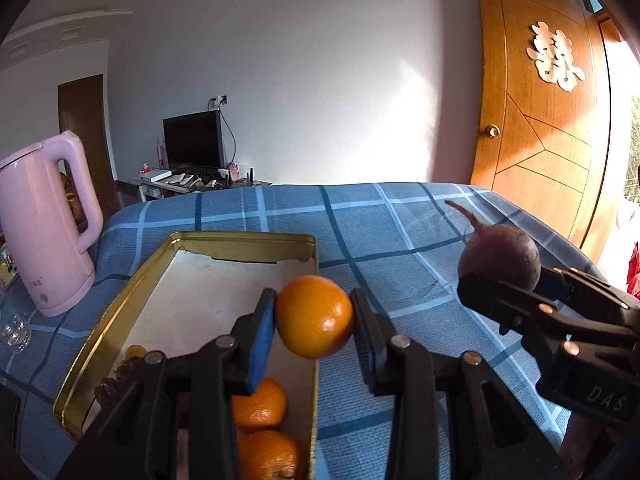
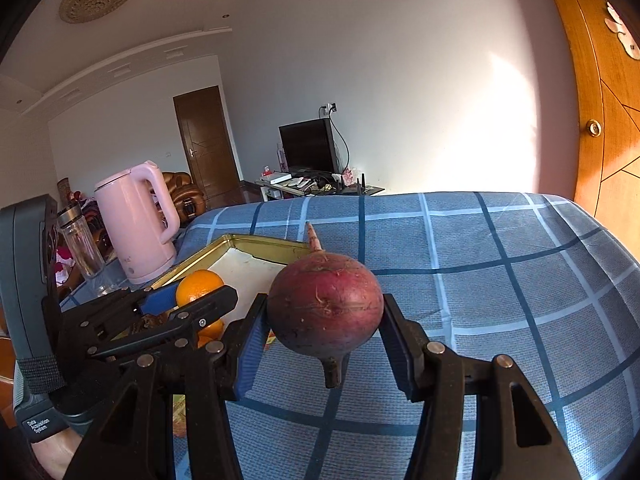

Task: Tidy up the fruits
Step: 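Lift and carry the small orange and red beet toward the tin tray with both tools, then open the left tool to drop the orange while the right tool drops the beet into the tray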

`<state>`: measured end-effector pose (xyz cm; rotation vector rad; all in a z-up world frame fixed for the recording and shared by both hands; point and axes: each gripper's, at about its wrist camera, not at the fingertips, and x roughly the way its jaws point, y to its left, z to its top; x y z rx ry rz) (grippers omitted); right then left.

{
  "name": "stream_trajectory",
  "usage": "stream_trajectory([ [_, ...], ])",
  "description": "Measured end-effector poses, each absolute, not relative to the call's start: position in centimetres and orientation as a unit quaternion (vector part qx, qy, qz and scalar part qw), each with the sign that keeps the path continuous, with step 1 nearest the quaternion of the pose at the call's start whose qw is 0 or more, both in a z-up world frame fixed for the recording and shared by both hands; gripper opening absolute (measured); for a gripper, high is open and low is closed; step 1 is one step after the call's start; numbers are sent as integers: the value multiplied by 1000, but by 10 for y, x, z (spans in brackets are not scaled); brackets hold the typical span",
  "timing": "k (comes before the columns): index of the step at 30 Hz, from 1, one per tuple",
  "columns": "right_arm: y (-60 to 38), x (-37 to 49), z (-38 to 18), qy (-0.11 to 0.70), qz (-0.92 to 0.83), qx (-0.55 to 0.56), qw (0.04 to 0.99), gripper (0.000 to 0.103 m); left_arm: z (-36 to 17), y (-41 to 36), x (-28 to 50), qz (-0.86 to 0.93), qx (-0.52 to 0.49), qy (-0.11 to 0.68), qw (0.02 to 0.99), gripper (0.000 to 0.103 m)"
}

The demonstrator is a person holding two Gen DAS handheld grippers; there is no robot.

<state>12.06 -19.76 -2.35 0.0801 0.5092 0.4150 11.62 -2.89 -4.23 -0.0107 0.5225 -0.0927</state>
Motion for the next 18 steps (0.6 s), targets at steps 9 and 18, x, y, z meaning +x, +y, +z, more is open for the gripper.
stream_trajectory([
  [9,-146,118,-28,253,249,17,935,56,-50,32,110,14,-31,277,960,38],
  [18,-101,119,-33,260,281,1,924,56,-59,67,104,43,-42,288,956,38],
])
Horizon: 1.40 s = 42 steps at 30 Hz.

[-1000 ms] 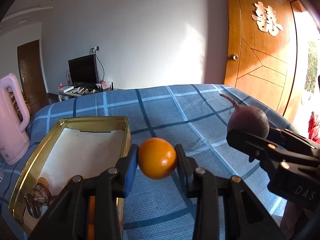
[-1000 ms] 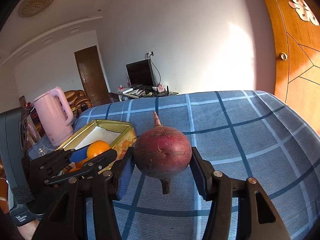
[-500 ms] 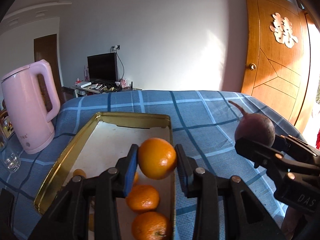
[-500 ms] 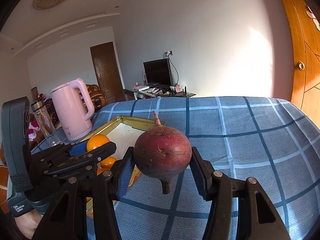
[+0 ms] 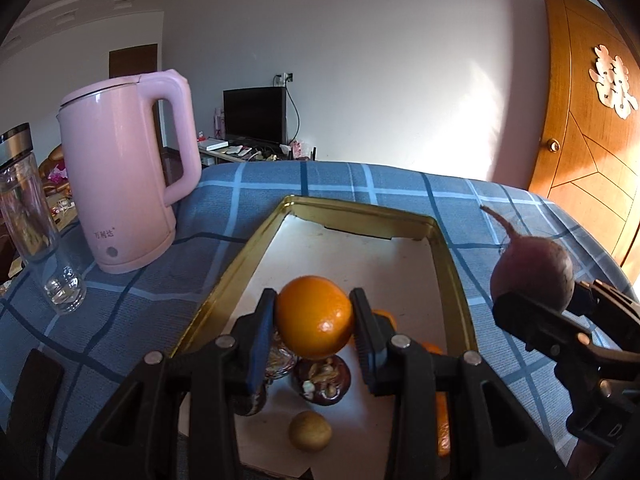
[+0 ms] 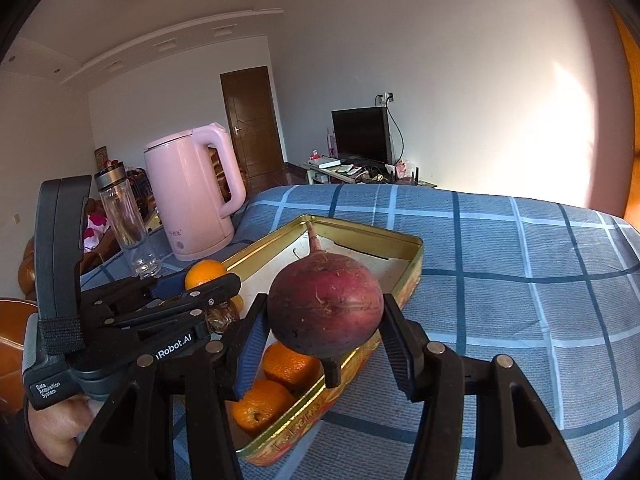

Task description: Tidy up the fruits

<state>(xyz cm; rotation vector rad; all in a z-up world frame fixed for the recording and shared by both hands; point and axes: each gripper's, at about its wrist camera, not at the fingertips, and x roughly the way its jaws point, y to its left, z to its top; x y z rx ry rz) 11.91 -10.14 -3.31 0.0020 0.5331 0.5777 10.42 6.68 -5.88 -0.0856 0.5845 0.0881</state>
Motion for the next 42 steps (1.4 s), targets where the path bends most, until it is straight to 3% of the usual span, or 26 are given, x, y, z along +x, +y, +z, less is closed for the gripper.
stream_trajectory([
  [22,-39,134,-69,321,328,-31,888,56,-80,102,100,55,-59,327,942,42],
  [26,-43,130,-68,323,337,-32,884,57,-81,105,97,63,-62,327,941,59],
  [33,-55,121,-61,308,332,-29,891,63,-69,100,84,56,-56,304,949,74],
  [42,-93,100,-40,272,284,-15,919,70,-44,86,62,46,-47,257,964,79],
])
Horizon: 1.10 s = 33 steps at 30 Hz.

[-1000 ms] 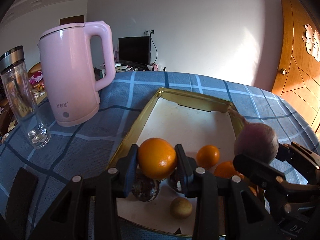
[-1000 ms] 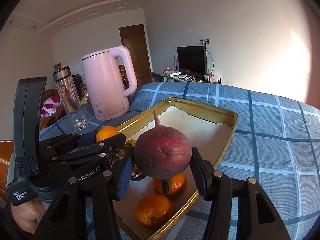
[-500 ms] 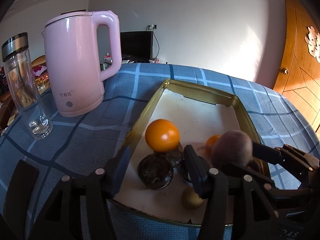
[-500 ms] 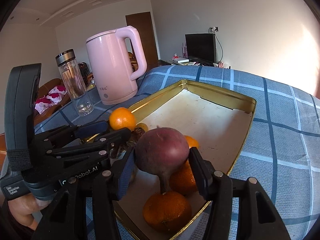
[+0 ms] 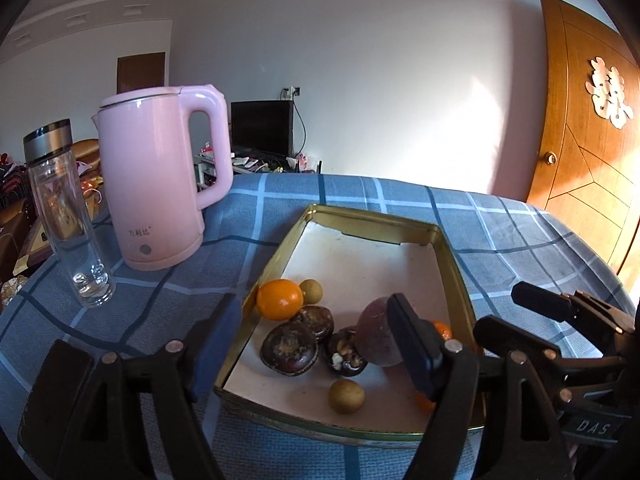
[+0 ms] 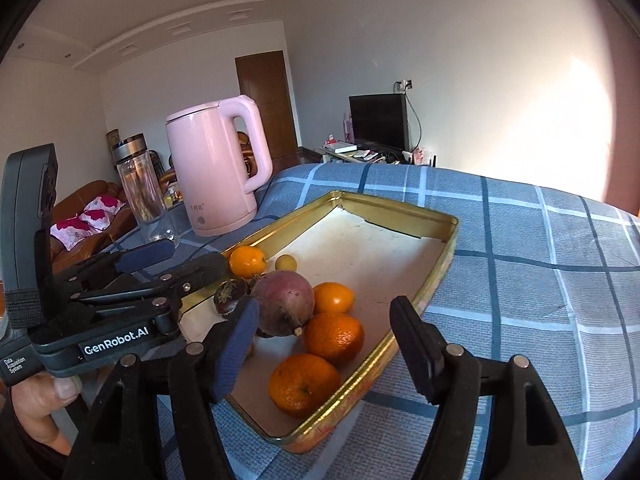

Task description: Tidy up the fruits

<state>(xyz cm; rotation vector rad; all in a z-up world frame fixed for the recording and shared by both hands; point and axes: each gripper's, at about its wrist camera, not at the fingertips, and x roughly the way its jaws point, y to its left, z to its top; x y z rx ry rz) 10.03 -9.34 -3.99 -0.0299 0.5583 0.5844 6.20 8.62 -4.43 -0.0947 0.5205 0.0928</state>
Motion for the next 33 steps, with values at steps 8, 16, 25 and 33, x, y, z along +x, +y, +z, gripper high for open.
stream_trajectory([
  [8,-124,85,-22,237,245,-8,940,77,-29,69,49,40,-35,229,972,89],
  [16,-142,76,-15,222,230,2,948,79,-23,58,43,38,-27,221,974,92],
  [25,-149,70,-12,215,224,0,951,80,-22,49,41,34,-19,219,975,92],
  [33,-150,68,-12,212,224,1,951,80,-23,47,40,34,-18,218,975,92],
])
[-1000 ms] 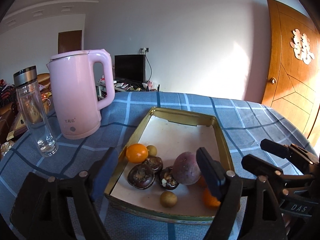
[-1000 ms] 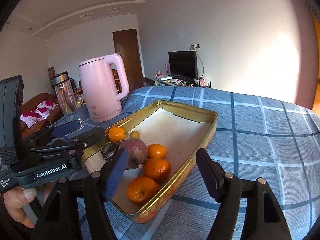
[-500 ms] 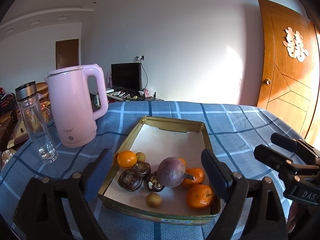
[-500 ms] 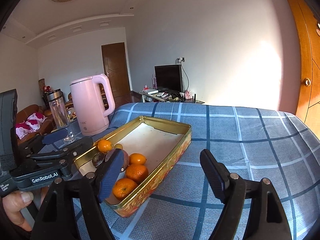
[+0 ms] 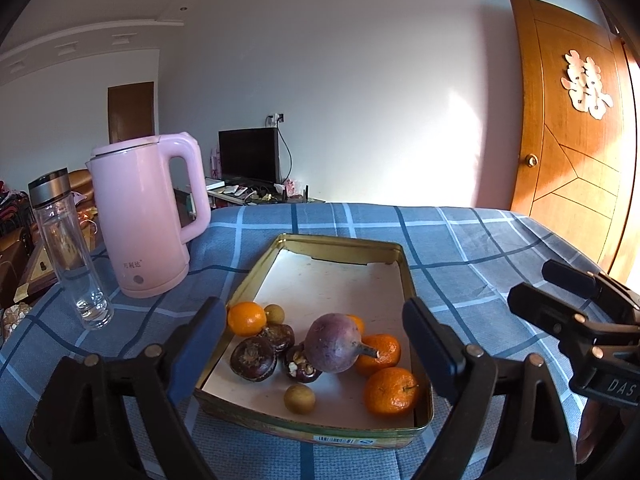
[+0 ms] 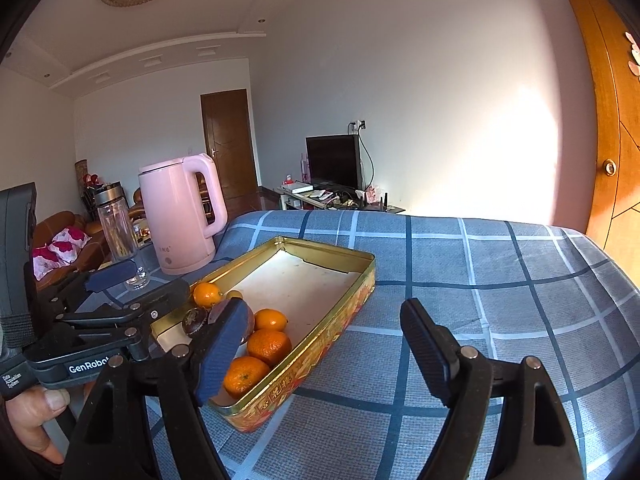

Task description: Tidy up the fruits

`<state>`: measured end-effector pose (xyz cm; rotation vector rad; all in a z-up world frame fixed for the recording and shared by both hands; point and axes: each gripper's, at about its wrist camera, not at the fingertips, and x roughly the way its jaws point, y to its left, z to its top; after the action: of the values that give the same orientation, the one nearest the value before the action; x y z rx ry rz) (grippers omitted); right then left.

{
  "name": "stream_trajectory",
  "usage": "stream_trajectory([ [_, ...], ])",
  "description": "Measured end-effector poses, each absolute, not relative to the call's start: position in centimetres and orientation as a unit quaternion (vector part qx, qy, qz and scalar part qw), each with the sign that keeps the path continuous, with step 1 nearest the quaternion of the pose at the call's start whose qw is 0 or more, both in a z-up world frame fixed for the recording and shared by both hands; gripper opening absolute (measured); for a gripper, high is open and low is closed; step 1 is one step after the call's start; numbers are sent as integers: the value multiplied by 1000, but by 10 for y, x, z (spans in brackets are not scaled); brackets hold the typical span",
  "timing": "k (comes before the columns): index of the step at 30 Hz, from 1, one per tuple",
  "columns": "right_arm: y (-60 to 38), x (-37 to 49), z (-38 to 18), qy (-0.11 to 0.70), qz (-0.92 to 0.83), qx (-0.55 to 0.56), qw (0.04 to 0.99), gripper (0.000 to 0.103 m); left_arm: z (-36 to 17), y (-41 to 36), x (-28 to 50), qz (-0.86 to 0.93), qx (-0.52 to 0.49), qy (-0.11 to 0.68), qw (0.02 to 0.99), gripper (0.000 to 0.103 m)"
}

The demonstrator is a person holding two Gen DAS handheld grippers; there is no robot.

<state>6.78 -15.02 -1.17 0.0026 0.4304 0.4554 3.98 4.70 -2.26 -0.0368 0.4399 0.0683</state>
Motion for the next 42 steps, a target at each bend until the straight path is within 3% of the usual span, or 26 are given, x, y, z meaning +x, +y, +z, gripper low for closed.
stream_trajectory([
  [14,-151,62,-11,205,224,3,953,80,-23,43,37,30,-13,216,976,92],
  [24,-153,57,-7,191,220,-1,957,80,-21,38,34,32,-5,208,978,103],
  [42,-152,51,-5,184,227,-12,956,80,-22,38,36,46,1,216,975,103],
])
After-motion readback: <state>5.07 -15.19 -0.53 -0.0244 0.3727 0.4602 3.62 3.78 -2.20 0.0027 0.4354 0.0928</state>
